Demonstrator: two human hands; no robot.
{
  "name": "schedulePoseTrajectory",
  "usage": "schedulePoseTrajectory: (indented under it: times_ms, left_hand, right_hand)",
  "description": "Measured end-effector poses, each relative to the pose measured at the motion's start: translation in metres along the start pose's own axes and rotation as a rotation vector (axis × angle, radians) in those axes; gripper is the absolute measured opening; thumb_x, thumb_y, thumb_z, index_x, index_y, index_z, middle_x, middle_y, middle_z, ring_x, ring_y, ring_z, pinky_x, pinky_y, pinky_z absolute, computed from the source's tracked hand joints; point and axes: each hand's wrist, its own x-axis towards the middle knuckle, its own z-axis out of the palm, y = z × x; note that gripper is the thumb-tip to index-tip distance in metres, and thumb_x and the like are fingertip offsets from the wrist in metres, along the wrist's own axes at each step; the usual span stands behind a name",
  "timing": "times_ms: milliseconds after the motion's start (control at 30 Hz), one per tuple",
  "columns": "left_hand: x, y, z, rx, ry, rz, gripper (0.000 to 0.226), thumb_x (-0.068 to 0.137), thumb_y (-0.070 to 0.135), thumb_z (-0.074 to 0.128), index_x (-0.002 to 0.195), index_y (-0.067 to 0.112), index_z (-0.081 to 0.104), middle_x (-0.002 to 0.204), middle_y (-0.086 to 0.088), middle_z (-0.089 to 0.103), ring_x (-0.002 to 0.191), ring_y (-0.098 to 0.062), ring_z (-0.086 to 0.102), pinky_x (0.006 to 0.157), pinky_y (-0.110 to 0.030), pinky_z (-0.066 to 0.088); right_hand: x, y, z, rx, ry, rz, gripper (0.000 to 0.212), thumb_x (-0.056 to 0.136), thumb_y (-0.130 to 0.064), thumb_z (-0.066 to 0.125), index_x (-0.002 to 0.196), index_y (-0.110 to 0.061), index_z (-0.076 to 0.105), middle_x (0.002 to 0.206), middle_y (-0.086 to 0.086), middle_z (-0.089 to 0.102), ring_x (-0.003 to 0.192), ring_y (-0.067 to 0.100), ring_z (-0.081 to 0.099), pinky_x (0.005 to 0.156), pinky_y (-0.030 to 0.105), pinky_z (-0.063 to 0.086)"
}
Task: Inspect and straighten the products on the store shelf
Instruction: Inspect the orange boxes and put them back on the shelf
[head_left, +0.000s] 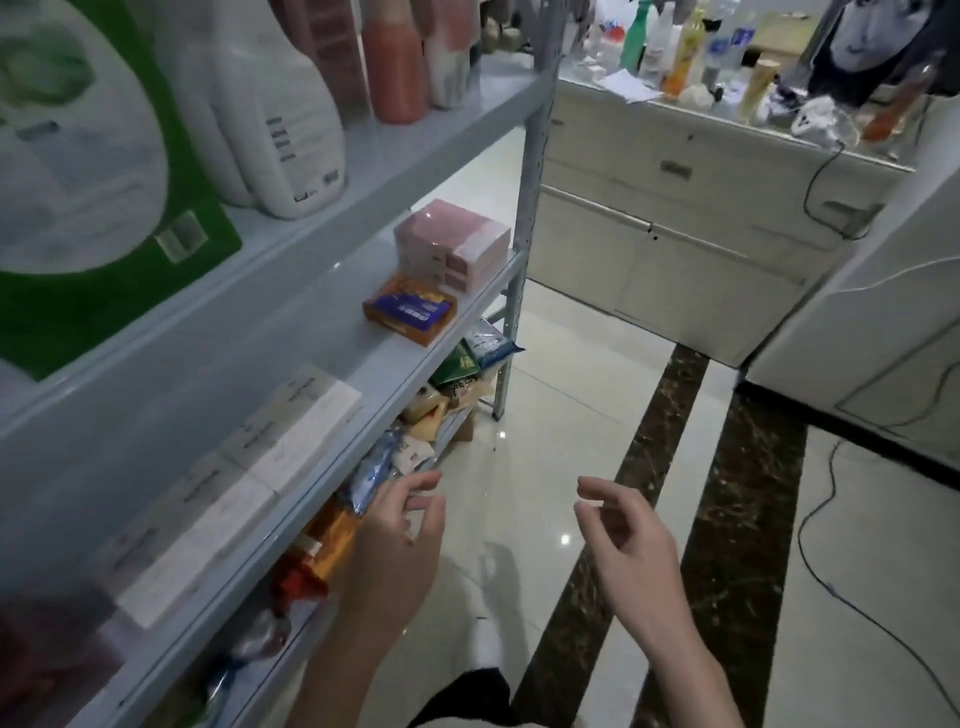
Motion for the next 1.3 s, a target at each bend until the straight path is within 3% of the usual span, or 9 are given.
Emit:
schedulePoseTrajectory:
  times_ms: [100, 233, 400, 600, 700, 867, 1000, 1167, 1300]
  left_hand:
    - [0.052, 0.015, 0.011, 0.006, -0.008, -0.004, 0.023, 0.103, 0.032, 0.053, 0.124, 0.032, 0.062, 0.113, 0.016, 0.061, 0.103, -0.001, 0.061, 0.079, -0.022, 0.052]
    - [0.103, 0.030, 0.026, -0.052, 0.000, -0.056, 0.016, 0.102, 0.033, 0.056, 0.108, 0.047, 0.060, 0.117, 0.015, 0.064, 0.108, -0.002, 0.061, 0.086, -0.032, 0.057]
    - [0.158, 0.052, 0.056, -0.100, 0.064, -0.126, 0.019, 0.103, 0.030, 0.055, 0.120, 0.032, 0.062, 0.117, 0.011, 0.065, 0.109, -0.008, 0.063, 0.091, -0.039, 0.059]
    - [0.221, 0.082, 0.106, -0.101, 0.203, -0.224, 0.015, 0.104, 0.030, 0.055, 0.116, 0.039, 0.058, 0.114, 0.019, 0.061, 0.105, 0.003, 0.059, 0.074, -0.013, 0.049]
    - [0.248, 0.097, 0.129, -0.132, 0.354, -0.260, 0.025, 0.101, 0.020, 0.061, 0.106, 0.045, 0.058, 0.114, 0.014, 0.062, 0.104, 0.001, 0.060, 0.078, -0.012, 0.044]
    - [0.266, 0.116, 0.149, -0.134, 0.486, -0.342, 0.020, 0.102, 0.026, 0.058, 0.118, 0.039, 0.059, 0.111, 0.026, 0.060, 0.098, 0.016, 0.055, 0.078, -0.009, 0.044]
    - [0.270, 0.105, 0.146, -0.142, 0.624, -0.395, 0.020, 0.102, 0.029, 0.058, 0.121, 0.035, 0.061, 0.118, 0.019, 0.061, 0.101, 0.014, 0.056, 0.078, -0.009, 0.047]
    - [0.272, 0.079, 0.126, -0.177, 0.722, -0.420, 0.022, 0.103, 0.027, 0.056, 0.124, 0.032, 0.061, 0.123, 0.010, 0.062, 0.103, 0.002, 0.062, 0.090, -0.035, 0.059]
    - [0.277, 0.065, 0.116, -0.164, 0.755, -0.426, 0.025, 0.103, 0.024, 0.056, 0.128, 0.027, 0.060, 0.126, 0.008, 0.059, 0.104, 0.001, 0.059, 0.089, -0.035, 0.059]
  right_hand:
    - [0.059, -0.017, 0.004, -0.024, -0.035, -0.041, 0.019, 0.099, -0.029, 0.065, 0.117, -0.035, 0.068, 0.117, -0.021, 0.065, 0.100, -0.007, 0.061, 0.080, 0.018, 0.052]
    - [0.125, -0.028, 0.012, -0.017, -0.088, -0.087, 0.021, 0.099, -0.025, 0.066, 0.118, -0.034, 0.068, 0.120, -0.021, 0.064, 0.101, -0.008, 0.062, 0.075, 0.011, 0.050]
    - [0.205, -0.026, 0.016, -0.034, -0.159, -0.177, 0.026, 0.097, -0.018, 0.069, 0.117, -0.034, 0.064, 0.118, -0.015, 0.066, 0.099, -0.007, 0.063, 0.077, 0.012, 0.052]
    - [0.315, -0.023, 0.005, -0.017, -0.310, -0.244, 0.023, 0.098, -0.018, 0.068, 0.116, -0.033, 0.067, 0.115, -0.017, 0.067, 0.096, -0.006, 0.063, 0.073, 0.009, 0.050]
    - [0.366, -0.028, -0.004, -0.021, -0.396, -0.289, 0.022, 0.099, -0.020, 0.067, 0.115, -0.035, 0.065, 0.112, -0.017, 0.066, 0.096, -0.006, 0.062, 0.074, 0.010, 0.049]
    - [0.422, -0.042, 0.006, -0.040, -0.565, -0.358, 0.031, 0.099, -0.017, 0.065, 0.108, -0.046, 0.059, 0.110, -0.017, 0.065, 0.096, -0.006, 0.063, 0.075, 0.009, 0.049]
    - [0.440, -0.052, 0.034, -0.039, -0.716, -0.373, 0.026, 0.099, -0.016, 0.066, 0.113, -0.039, 0.063, 0.111, -0.012, 0.066, 0.096, -0.008, 0.063, 0.074, 0.008, 0.051]
    - [0.444, -0.066, 0.082, -0.065, -0.805, -0.460, 0.026, 0.101, -0.015, 0.064, 0.116, -0.036, 0.061, 0.114, -0.010, 0.066, 0.098, -0.005, 0.065, 0.075, 0.008, 0.052]
    - [0.442, -0.075, 0.105, -0.096, -0.840, -0.458, 0.026, 0.101, -0.014, 0.063, 0.115, -0.036, 0.060, 0.115, -0.009, 0.063, 0.099, -0.002, 0.063, 0.079, 0.015, 0.052]
